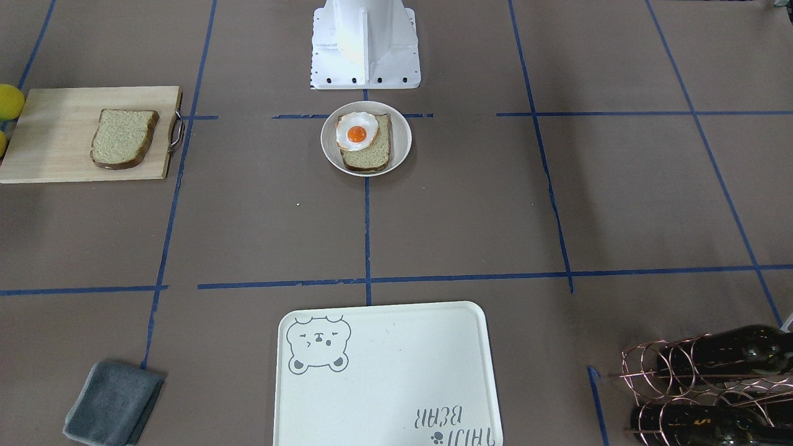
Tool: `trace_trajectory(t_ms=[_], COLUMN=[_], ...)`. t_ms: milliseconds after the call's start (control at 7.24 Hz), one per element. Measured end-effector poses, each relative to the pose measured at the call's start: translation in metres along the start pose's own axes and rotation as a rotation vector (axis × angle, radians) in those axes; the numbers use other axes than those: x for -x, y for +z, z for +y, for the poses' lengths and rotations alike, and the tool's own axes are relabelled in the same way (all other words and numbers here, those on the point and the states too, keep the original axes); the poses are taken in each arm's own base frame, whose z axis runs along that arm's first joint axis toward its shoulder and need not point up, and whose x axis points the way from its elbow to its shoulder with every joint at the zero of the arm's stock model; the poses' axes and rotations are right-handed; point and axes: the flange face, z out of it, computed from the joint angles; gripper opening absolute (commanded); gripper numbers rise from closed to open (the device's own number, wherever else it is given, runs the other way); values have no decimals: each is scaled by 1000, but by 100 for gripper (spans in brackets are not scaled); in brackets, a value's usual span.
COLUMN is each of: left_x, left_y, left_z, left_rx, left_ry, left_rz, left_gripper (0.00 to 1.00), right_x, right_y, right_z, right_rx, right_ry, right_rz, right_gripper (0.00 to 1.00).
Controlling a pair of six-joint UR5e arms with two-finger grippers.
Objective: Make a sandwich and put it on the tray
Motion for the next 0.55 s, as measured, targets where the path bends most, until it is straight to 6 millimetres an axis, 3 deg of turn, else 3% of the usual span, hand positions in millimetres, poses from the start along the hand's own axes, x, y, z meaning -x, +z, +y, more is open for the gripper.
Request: trace_trajectory(t_ms=[276,553], left_x=[0,0], left_y=[1,1], left_z=[0,0], left_rx=[1,0], left_ry=[0,0], left_rz=[1,1], left_gripper=[100,100], right_x=[13,12], right_y=[-13,-10], right_z=[-4,8], right_rx=[-26,-32], right_ry=[-16,-3], right_rz=[2,4], right_gripper=[100,100])
